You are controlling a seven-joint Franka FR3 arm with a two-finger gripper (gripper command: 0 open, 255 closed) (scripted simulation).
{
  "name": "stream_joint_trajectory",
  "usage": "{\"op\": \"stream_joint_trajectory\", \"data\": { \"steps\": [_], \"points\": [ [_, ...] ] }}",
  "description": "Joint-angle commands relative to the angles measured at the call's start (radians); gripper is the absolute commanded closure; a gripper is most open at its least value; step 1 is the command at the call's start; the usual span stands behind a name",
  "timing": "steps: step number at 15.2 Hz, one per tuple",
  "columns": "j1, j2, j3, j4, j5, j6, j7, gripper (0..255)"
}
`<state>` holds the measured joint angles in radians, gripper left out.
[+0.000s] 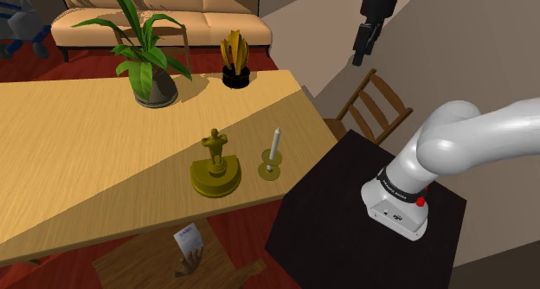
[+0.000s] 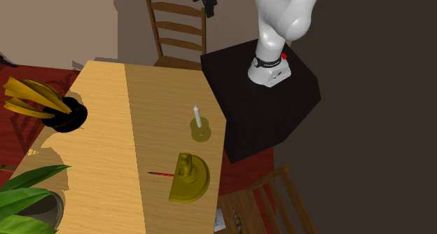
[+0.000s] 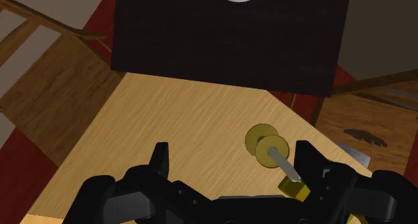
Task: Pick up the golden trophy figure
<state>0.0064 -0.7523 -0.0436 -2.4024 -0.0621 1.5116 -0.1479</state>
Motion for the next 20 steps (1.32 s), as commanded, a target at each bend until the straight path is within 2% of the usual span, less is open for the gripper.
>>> {"op": "stream_joint_trajectory", "data": {
  "steps": [1,11,20],
  "points": [
    [0.000,0.000,0.000,0.000,0.000,0.000,0.000,0],
    [0.089,0.298,0.143,0.083,0.044,0.188,0.085,0],
    [0.151,0.604,0.259,0.247,0.011,0.297,0.173,0]
  ]
}}
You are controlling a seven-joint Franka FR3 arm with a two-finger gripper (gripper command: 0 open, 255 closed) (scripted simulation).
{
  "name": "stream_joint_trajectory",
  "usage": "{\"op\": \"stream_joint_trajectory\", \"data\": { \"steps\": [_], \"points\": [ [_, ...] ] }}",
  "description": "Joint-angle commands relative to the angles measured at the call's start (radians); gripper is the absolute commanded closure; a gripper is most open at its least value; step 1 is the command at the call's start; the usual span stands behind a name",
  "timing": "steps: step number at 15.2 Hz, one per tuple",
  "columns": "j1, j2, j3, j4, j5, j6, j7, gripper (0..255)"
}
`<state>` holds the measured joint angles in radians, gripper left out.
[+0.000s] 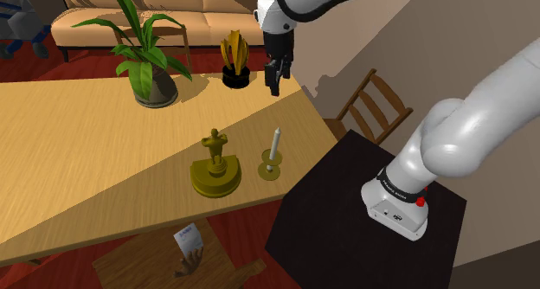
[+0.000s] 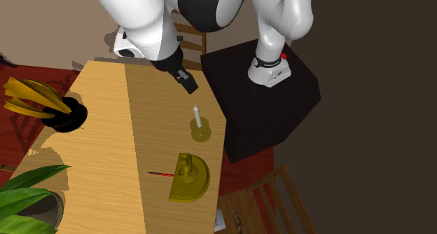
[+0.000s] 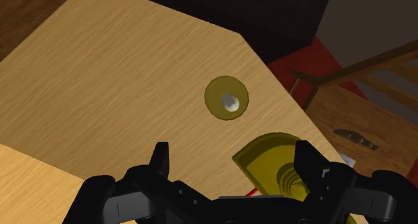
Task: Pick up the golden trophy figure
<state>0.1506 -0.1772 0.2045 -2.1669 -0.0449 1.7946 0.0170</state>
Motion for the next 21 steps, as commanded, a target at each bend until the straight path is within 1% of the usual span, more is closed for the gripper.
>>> {"op": "stream_joint_trajectory", "data": {
  "steps": [1,6,11,16,20,21],
  "points": [
    [0.013,0.065,0.022,0.035,-0.015,0.021,0.019,0],
    [0.055,0.247,0.069,0.166,-0.070,0.044,0.074,0],
    [0.111,0.436,0.099,0.325,-0.138,0.039,0.124,0],
    [0.185,0.631,0.111,0.515,-0.207,0.007,0.159,0],
    [0.256,0.795,0.109,0.697,-0.256,-0.038,0.170,0],
    [0.261,0.806,0.108,0.710,-0.259,-0.042,0.170,0]
  ]
}}
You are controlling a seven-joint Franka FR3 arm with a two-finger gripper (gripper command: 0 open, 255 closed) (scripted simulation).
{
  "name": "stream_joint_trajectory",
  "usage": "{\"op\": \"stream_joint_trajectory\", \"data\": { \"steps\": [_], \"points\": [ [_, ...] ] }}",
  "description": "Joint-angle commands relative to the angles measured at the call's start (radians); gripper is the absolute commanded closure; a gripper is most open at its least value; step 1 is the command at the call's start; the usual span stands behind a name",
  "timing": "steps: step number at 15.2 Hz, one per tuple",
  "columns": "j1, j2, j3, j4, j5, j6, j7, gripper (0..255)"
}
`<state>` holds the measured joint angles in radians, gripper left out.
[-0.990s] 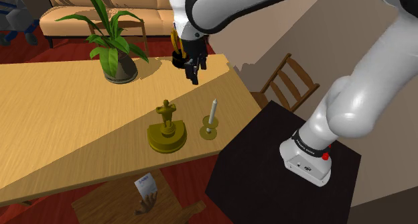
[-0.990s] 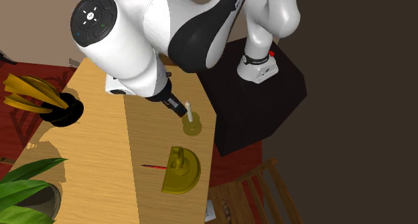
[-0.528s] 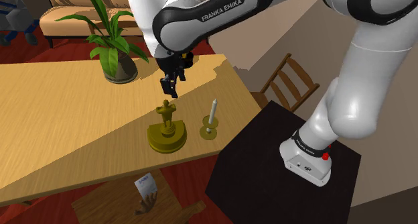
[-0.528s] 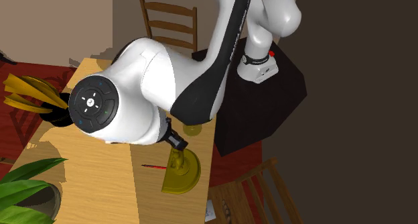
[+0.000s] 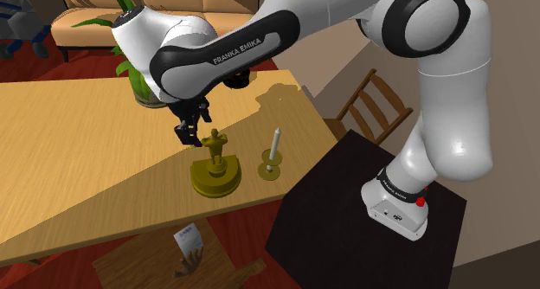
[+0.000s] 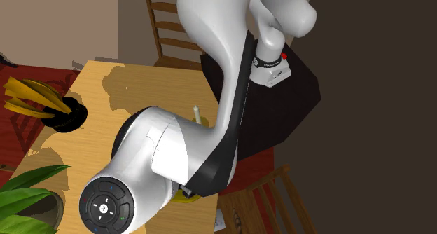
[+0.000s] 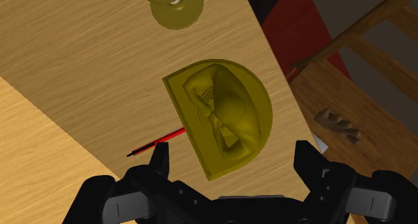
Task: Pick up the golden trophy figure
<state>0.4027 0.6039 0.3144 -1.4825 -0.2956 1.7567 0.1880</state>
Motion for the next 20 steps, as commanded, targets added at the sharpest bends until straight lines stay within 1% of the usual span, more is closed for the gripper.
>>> {"op": "stream_joint_trajectory", "data": {
  "steps": [1,7,9,10,20],
  "points": [
    [0.009,0.030,-0.003,0.020,-0.010,0.006,0.001,0],
    [0.011,0.071,-0.011,-0.004,-0.023,0.069,0.014,0],
    [0.011,0.071,-0.011,-0.004,-0.023,0.069,0.014,0],
    [0.011,0.071,-0.011,-0.004,-0.023,0.069,0.014,255],
    [0.011,0.064,-0.009,-0.001,-0.021,0.060,0.012,255]
  ]
}}
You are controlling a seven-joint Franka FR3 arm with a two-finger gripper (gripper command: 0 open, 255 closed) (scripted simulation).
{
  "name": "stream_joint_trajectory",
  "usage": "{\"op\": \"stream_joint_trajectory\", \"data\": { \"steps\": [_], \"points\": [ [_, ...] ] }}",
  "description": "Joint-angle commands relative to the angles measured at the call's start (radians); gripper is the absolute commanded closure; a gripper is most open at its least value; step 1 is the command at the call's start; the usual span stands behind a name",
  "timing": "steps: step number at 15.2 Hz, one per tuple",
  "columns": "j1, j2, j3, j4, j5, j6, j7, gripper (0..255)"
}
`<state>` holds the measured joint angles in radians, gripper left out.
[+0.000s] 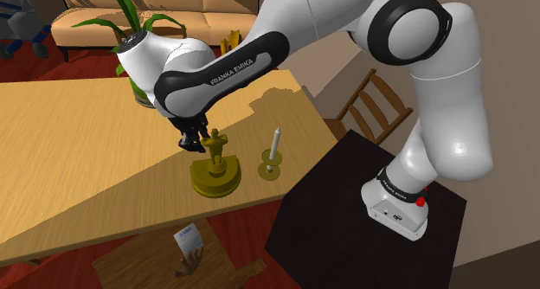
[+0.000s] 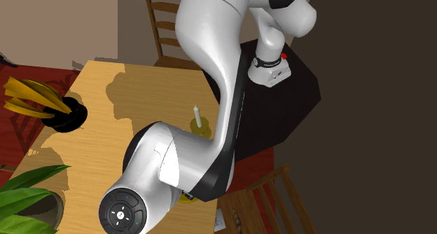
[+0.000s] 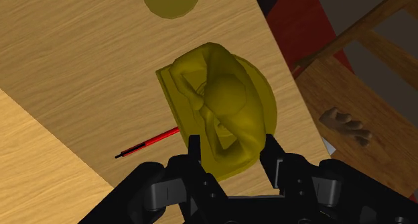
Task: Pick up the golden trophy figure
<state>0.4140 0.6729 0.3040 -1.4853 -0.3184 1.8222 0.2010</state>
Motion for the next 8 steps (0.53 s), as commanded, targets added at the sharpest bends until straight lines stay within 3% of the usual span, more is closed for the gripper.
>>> {"op": "stream_joint_trajectory", "data": {
  "steps": [1,8],
  "points": [
    [-0.001,-0.011,0.002,0.005,0.004,-0.015,-0.003,255],
    [-0.002,-0.052,0.010,0.035,0.017,-0.084,-0.017,255]
  ]
}}
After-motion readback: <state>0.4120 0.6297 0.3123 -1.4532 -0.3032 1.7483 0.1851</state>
